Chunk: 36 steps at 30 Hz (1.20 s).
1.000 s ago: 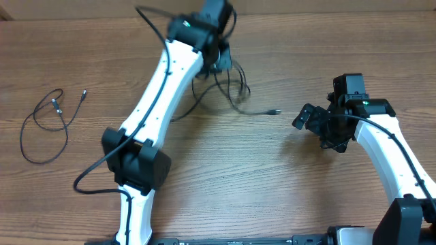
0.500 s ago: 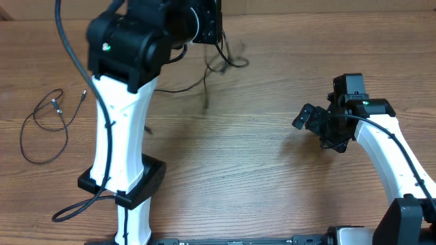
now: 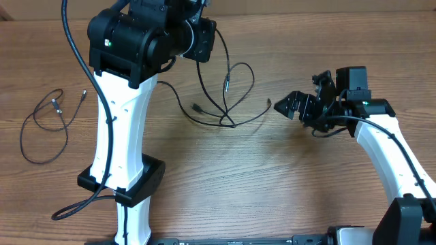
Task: Untangle cables
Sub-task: 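Lift a cable from the pile with the left gripper, raising it high, then carry the lifted cable leftward with the left gripper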
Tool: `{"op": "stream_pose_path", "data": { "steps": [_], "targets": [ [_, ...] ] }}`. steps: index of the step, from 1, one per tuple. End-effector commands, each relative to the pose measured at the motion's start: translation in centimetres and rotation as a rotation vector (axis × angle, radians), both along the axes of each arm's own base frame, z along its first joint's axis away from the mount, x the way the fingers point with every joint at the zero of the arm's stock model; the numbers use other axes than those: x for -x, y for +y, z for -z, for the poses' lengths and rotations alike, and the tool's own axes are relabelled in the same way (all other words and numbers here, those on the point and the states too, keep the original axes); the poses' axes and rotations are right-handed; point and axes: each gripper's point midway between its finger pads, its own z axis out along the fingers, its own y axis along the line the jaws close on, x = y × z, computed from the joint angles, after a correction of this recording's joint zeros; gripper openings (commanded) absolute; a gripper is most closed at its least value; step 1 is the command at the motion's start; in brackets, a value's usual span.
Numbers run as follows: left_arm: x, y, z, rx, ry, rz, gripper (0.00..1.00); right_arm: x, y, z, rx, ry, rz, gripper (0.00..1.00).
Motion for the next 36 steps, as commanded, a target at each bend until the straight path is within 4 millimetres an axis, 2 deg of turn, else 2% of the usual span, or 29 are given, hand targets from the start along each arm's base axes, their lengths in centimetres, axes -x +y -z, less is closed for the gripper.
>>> {"op": "stream_pose_path", "data": {
  "steps": [1, 3, 5, 11, 14, 18, 19, 21, 24, 28, 30, 32, 36],
  "targets": [
    [-0.6, 1.5, -0.1, -0.042, -0.021, -0.071, 0.04, 0.2, 3.9, -3.3, -0.236, -0.094, -0.161, 1.00],
    [-0.7, 1.6, -0.1, -0.048, -0.024, -0.077, 0.04, 0.0, 5.0, -4.4, -0.275, -0.144, -0.206, 1.00],
    [-0.8, 2.0, 0.0, -0.064, -0.027, -0.092, 0.04, -0.2, 5.7, -4.5, -0.265, -0.166, -0.221, 1.00],
    [-0.1, 2.5, 0.6, -0.086, 0.009, -0.108, 0.04, 0.0, 5.2, -2.4, -0.145, -0.109, -0.177, 0.96],
    [1.9, 4.7, 1.4, -0.158, 0.063, -0.167, 0.04, 0.6, 4.3, -1.1, -0.085, -0.052, -0.143, 0.96],
    [4.9, 8.0, 3.2, -0.262, 0.136, -0.269, 0.04, 0.8, 4.3, -1.0, -0.080, -0.045, -0.143, 0.96],
    [5.5, 8.9, 3.8, -0.283, 0.152, -0.308, 0.04, 0.7, 4.4, -1.0, -0.080, -0.048, -0.145, 0.96],
    [6.0, 11.8, 5.2, -0.355, 0.169, -0.502, 0.04, 0.6, 5.0, -1.2, -0.084, -0.063, -0.157, 0.95],
    [5.5, 13.4, 6.6, -0.412, 0.169, -0.641, 0.04, 0.4, 5.8, -1.5, -0.097, -0.072, -0.154, 0.95],
    [3.3, 13.7, 7.9, -0.418, 0.127, -0.729, 0.04, 0.7, 6.4, -1.5, -0.100, -0.068, -0.168, 0.95],
    [1.7, 13.9, 7.5, -0.416, 0.062, -0.763, 0.04, 0.9, 6.5, -1.5, -0.099, -0.060, -0.172, 0.95],
    [-0.7, 14.4, 5.9, -0.407, -0.071, -0.838, 0.04, 1.1, 6.5, -1.3, -0.097, -0.047, -0.173, 0.95],
    [-2.6, 14.2, 4.6, -0.337, -0.162, -0.880, 0.04, 1.4, 6.5, -1.1, -0.094, -0.032, -0.172, 0.95]
  ]
}}
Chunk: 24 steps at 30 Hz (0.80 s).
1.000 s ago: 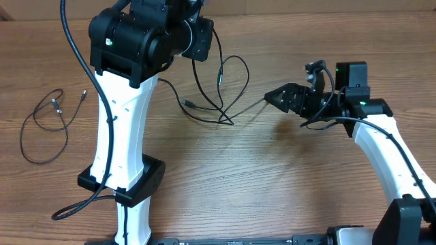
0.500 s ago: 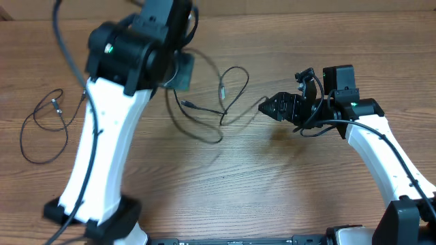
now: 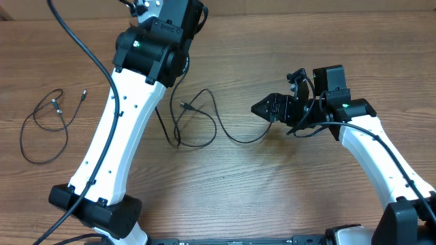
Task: Untangle cables
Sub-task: 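Carry the lifted cable leftward with the left gripper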
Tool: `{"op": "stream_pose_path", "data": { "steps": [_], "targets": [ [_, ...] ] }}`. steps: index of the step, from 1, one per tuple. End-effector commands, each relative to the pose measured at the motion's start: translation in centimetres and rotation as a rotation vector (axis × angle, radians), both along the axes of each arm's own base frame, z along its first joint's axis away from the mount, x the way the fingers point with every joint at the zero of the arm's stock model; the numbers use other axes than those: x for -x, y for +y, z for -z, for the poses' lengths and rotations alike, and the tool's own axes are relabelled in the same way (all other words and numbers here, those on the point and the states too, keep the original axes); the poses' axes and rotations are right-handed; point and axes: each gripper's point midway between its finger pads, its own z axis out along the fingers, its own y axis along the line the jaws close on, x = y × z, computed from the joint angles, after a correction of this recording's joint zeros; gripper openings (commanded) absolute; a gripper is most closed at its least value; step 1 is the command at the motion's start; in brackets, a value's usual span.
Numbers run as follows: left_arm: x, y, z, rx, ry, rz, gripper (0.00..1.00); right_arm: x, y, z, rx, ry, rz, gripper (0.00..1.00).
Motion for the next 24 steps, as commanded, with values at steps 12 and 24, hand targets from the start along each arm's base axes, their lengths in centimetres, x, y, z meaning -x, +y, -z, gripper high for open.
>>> {"op": "stream_pose_path", "data": {
  "steps": [12, 24],
  "targets": [
    [0.0, 7.8, -1.1, -0.190, 0.039, -0.145, 0.04, 0.5, -0.9, 1.5, 0.074, 0.047, 0.028, 0.96],
    [6.9, 25.0, -4.3, -0.295, 0.111, -0.589, 0.04, 0.6, -1.1, 1.8, 0.089, 0.052, 0.035, 0.96]
  ]
}}
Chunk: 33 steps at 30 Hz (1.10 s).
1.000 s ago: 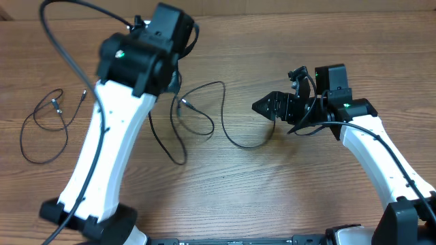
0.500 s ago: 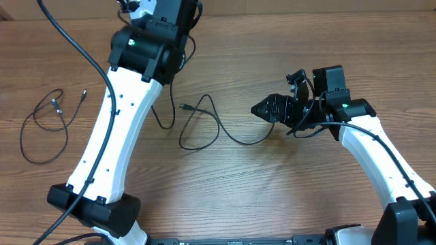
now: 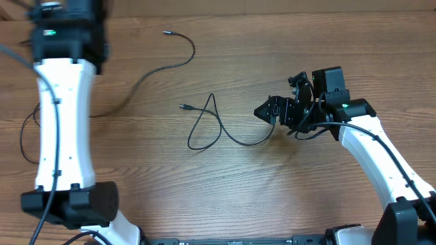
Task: Untangle cables
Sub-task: 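Carry the lifted cable leftward with the left gripper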
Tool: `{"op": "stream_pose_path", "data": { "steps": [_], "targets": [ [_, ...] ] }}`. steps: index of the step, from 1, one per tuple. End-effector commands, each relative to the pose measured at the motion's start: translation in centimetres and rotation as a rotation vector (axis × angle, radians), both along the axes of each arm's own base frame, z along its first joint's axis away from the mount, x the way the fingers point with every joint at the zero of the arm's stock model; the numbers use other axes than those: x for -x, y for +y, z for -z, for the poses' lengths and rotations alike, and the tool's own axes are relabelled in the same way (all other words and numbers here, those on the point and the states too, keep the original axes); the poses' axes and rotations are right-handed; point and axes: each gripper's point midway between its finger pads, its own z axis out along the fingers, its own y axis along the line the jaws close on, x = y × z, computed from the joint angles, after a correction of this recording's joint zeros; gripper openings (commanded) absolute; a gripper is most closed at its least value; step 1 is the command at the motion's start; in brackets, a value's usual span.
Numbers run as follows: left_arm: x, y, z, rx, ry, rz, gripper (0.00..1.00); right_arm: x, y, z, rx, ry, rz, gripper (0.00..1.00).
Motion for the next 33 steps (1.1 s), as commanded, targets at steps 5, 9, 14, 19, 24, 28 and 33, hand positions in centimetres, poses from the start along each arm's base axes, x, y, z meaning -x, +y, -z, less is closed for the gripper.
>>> {"op": "stream_pose_path", "data": {
  "steps": [5, 9, 14, 19, 24, 28, 33],
  "targets": [
    [5.6, 7.6, -6.0, -0.045, -0.220, -0.261, 0.04, 0.0, 0.0, 0.4, 0.012, 0.004, -0.002, 0.95],
    [8.4, 9.7, -8.5, -0.046, -0.353, -0.360, 0.04, 0.0, -0.1, 0.5, 0.018, 0.003, 0.002, 0.96],
    [11.0, 11.2, -10.3, -0.063, -0.459, -0.448, 0.04, 0.0, -0.1, 0.5, 0.019, 0.003, 0.001, 0.96],
    [11.8, 12.1, -10.3, -0.042, -0.520, -0.497, 0.04, 0.0, -0.1, 0.5, 0.018, 0.003, 0.001, 0.95],
    [4.7, 8.5, -8.0, 0.311, -0.594, -0.185, 0.04, 0.0, -0.1, 0.5, 0.018, 0.003, 0.001, 0.96],
    [-3.0, 0.9, -6.9, 0.628, -0.525, 0.410, 0.04, 0.0, -0.1, 0.5, 0.018, 0.003, 0.001, 0.95],
    [-6.1, -3.3, -2.9, 0.780, -0.379, 0.638, 0.05, 0.0, -0.1, 0.5, 0.018, 0.005, 0.002, 0.95]
  ]
}}
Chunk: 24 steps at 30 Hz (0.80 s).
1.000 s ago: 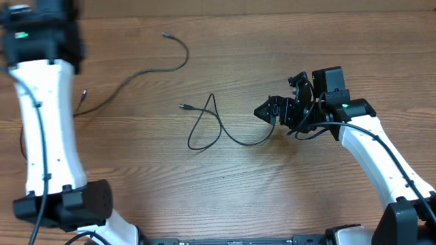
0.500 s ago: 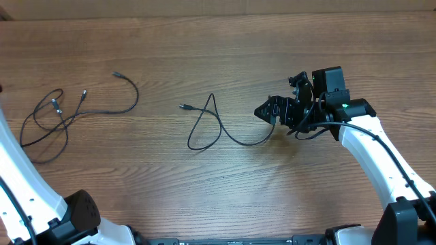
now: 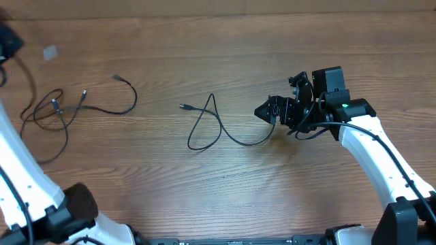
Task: Untangle cables
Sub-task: 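Carry the lifted cable leftward with the left gripper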
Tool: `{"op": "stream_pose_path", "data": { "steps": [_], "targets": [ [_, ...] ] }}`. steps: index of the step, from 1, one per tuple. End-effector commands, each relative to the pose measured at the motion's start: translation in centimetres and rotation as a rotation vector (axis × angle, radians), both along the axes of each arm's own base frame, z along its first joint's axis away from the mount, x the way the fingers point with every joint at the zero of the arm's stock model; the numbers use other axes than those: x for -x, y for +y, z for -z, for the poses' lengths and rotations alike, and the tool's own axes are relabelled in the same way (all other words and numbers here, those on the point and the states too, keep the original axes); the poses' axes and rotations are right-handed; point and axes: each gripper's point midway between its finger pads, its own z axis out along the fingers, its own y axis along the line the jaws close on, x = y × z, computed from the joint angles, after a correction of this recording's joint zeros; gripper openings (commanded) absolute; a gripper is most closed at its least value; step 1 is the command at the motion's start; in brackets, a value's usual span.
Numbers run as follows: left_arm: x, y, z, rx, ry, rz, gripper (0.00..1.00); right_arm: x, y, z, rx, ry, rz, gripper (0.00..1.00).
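One thin black cable [image 3: 204, 129] lies in a loop mid-table. Its free plug [image 3: 182, 107] points left, and its other end runs up into my right gripper [image 3: 262, 111], which is shut on it. A second black cable [image 3: 112, 102] lies apart at the left with its plug [image 3: 117, 79] free, and its other end reaches a third looped cable [image 3: 41, 126]. Of my left arm [image 3: 27, 184] only the white link and a dark blur in the top left corner show. Its fingers are out of view.
The wooden table [image 3: 225, 197] carries nothing else. My right arm [image 3: 381, 163] slants in from the lower right corner. The left arm's base joint [image 3: 75, 207] sits at the lower left.
The second cable stretched from top centre toward the left arm; now it lies slack beside the left looped cable. The left arm has swung further left, out of frame. The right gripper and middle cable are unchanged.
Two cables lay crossed mid-table under my left arm, the right gripper just right of them. Then the right gripper sat at one cable's end and the left arm was further left. Then the cables were apart, and now one rests by the left loop.
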Motion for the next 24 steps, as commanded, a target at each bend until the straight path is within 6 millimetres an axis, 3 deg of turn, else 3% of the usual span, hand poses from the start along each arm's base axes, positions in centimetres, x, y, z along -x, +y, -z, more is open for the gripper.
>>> {"op": "stream_pose_path", "data": {
  "steps": [1, 8, 10, 14, 19, 20, 21, 24],
  "targets": [
    [-3.5, -5.6, 3.6, 0.124, 0.041, 0.365, 0.05, 0.1, 0.0, 0.4, 0.009, 0.008, -0.004, 0.95],
    [-5.9, -4.8, 11.9, 0.235, 0.239, 0.351, 0.09, 0.2, 0.0, 0.5, 0.009, 0.013, -0.004, 0.95],
    [-5.9, -3.8, 15.7, 0.253, 0.351, 0.312, 0.11, 0.4, 0.0, 0.6, 0.011, 0.020, -0.004, 0.95],
    [-5.3, -3.0, 19.9, 0.278, 0.487, 0.277, 0.12, 0.6, 0.0, 0.7, 0.013, 0.031, -0.004, 0.95],
    [-4.8, -2.5, 21.2, 0.287, 0.537, 0.247, 0.18, 0.6, -0.1, 0.7, 0.013, 0.032, -0.004, 0.95],
    [-4.8, -2.5, 21.2, 0.289, 0.535, 0.245, 0.23, 0.6, 0.0, 0.7, 0.013, 0.031, -0.004, 0.95],
    [-4.9, -3.0, 21.0, 0.311, 0.525, 0.256, 0.38, 0.6, 0.0, 0.7, 0.013, 0.031, -0.004, 0.95],
    [-4.7, -4.4, 21.0, 0.356, 0.531, 0.288, 0.53, 0.6, -0.1, 0.7, 0.013, 0.030, -0.004, 0.95]
  ]
}}
